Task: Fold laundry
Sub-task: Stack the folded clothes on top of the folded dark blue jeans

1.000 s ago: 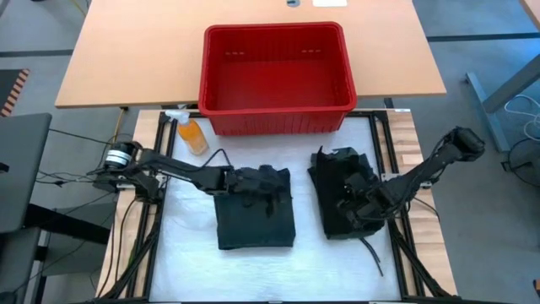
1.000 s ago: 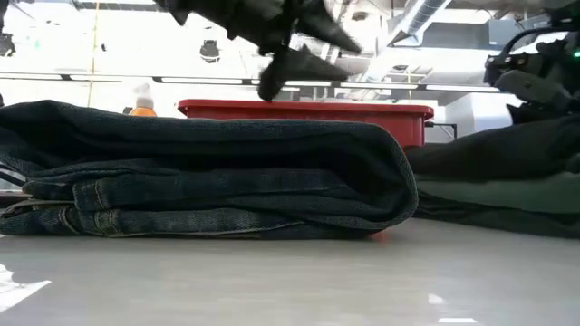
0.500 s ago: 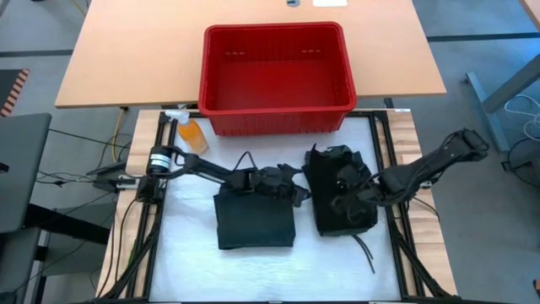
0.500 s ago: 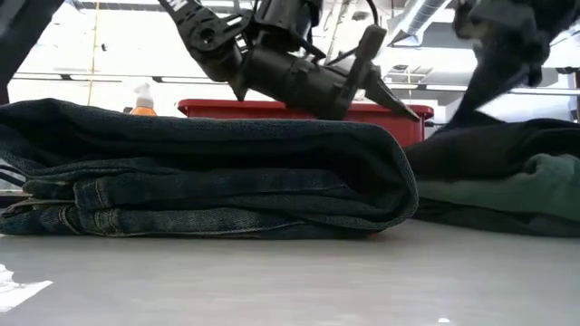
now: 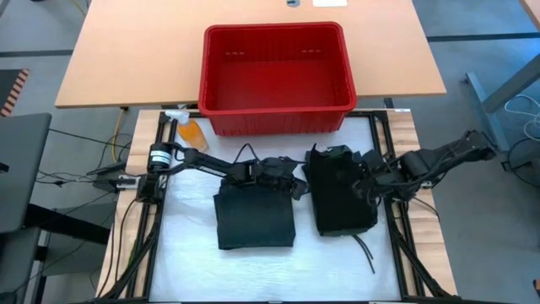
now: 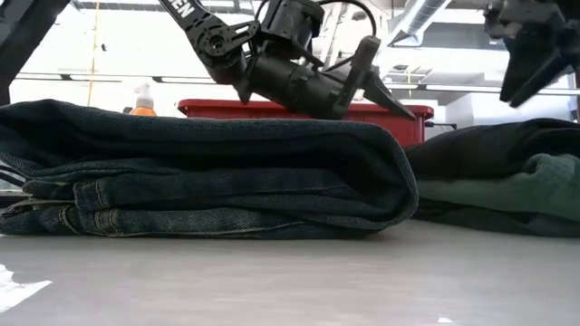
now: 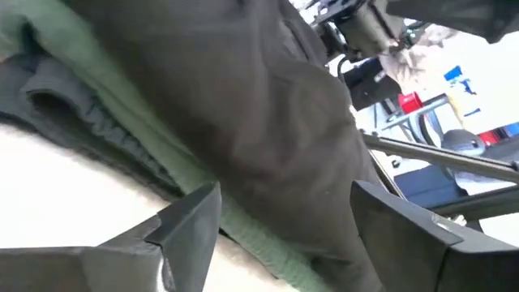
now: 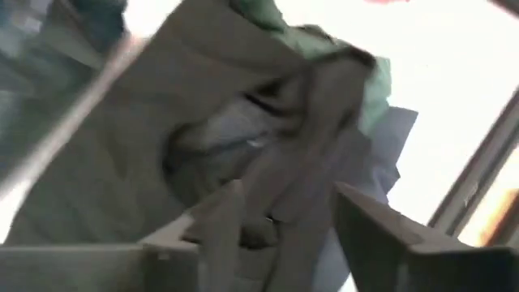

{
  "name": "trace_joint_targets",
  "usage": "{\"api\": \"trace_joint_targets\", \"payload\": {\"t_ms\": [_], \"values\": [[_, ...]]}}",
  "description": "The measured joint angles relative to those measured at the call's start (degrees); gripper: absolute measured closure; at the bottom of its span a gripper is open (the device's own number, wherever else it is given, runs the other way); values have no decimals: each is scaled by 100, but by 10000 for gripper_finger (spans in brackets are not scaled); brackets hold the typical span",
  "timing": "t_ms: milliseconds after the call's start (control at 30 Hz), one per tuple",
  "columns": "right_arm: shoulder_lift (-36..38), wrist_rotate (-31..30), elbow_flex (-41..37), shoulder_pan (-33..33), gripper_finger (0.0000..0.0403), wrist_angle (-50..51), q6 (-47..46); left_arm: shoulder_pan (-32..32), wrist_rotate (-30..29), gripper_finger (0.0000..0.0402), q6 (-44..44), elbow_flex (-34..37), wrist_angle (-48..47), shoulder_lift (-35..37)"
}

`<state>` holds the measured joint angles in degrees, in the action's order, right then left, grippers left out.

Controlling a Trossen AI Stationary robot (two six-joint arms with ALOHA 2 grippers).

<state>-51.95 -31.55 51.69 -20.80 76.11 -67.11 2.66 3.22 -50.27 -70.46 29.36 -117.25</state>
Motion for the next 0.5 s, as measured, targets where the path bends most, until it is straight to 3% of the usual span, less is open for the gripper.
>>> {"api": "trace_joint_targets", "payload": {"t_ms": [100,233,333,500], "values": [[180,383,-239,296,164,-9,-132,4,-60,126,-59,0,-116,0],[343,984,-1123,673,113,-544,-353,9,-57,113,-63,0,-144,0],[466,1368,-1846,938,96,-1528,-238,9,-54,109,-63,0,-189,-2],[365,1052,-2100,1224,92,-1942,-458,7,71,108,7,0,-314,-2]]}}
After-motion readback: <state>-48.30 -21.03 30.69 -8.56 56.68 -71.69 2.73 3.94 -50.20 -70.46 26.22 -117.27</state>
